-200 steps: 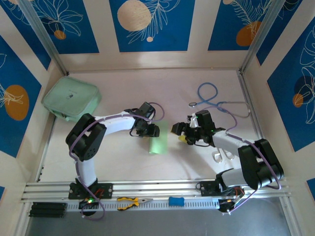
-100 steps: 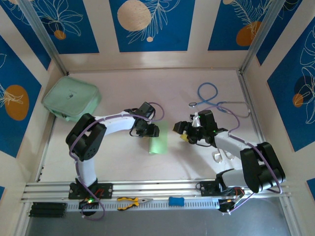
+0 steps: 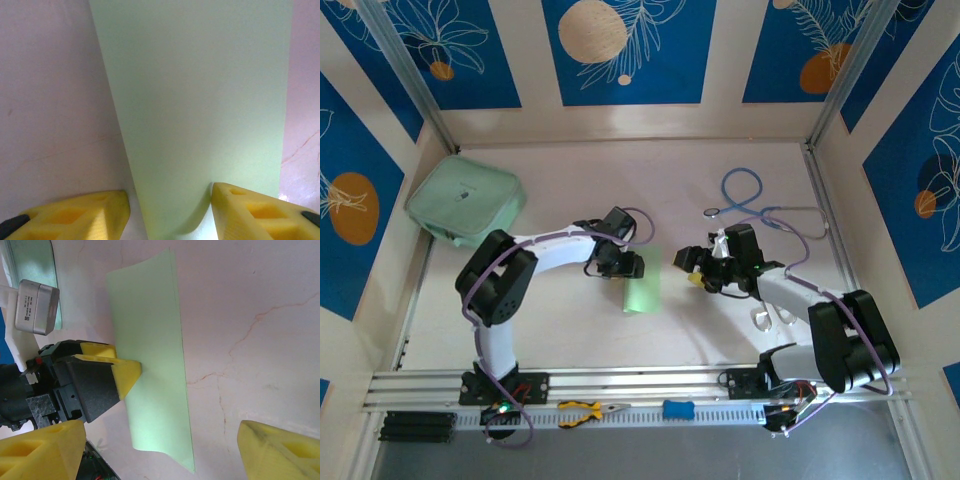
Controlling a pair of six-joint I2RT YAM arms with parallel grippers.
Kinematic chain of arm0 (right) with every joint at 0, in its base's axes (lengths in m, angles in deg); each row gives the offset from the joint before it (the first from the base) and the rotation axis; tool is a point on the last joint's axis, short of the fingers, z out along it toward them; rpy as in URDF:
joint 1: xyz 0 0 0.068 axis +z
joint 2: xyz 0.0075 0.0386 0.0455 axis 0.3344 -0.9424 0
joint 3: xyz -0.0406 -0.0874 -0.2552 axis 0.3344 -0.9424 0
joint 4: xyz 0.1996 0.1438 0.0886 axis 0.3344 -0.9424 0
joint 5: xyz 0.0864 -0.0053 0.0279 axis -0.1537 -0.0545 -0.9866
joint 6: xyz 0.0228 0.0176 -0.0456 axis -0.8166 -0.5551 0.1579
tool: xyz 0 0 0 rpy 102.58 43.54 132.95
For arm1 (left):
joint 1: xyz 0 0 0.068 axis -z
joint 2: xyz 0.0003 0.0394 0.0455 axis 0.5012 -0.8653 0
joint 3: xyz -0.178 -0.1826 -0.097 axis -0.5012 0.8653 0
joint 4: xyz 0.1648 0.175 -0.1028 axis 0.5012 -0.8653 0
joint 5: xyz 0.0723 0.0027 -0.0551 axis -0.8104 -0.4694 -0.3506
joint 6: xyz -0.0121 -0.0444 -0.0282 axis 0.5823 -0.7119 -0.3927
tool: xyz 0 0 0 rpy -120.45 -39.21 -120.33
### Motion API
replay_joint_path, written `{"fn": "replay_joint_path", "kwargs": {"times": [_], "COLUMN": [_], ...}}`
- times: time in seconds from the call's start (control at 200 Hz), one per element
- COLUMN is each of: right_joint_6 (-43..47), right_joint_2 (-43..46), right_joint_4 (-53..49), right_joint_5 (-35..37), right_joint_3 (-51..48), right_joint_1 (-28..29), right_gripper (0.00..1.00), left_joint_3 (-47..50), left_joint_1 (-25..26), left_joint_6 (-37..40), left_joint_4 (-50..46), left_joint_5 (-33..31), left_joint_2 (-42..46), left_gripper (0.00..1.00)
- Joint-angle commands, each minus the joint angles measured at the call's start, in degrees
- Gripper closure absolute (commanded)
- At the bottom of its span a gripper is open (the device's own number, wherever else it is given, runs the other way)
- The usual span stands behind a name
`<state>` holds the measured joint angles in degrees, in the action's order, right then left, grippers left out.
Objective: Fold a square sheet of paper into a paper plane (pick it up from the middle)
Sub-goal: Hold the square sheet of paper at the center of the table.
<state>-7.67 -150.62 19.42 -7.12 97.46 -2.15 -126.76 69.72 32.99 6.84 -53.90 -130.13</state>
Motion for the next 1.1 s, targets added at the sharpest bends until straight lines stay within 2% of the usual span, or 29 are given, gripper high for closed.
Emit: {"fn": "replay_joint_path", "kwargs": {"times": [0.0,0.39,1.095], "right_joint_6": [-0.08,-0.04,-0.35], "right_joint_2": [0.69,0.62,-0.16], "right_joint_4": [-0.89,-1.06,-0.53], "right_joint_5": [-0.71,-0.91,-1.49], "right_joint_3": [-0.78,-0.61,-0.64], "right_joint_1": [-0.29,-0.3,0.1], "right_gripper": [0.2,0.2,0.2], "left_joint_3": [0.89,-1.95,-1.86], "left_joint_1": [0.0,-0.04,-0.01], "left_joint_6": [1.66,4.82,4.45], "left_joint_4": [0.5,-2.87,-2.25], "left_joint_5": [-2.74,-3.84,-3.58], "left_joint_2": [-5.82,-7.84,-8.73], "left_gripper": [0.46,0.45,0.44]}}
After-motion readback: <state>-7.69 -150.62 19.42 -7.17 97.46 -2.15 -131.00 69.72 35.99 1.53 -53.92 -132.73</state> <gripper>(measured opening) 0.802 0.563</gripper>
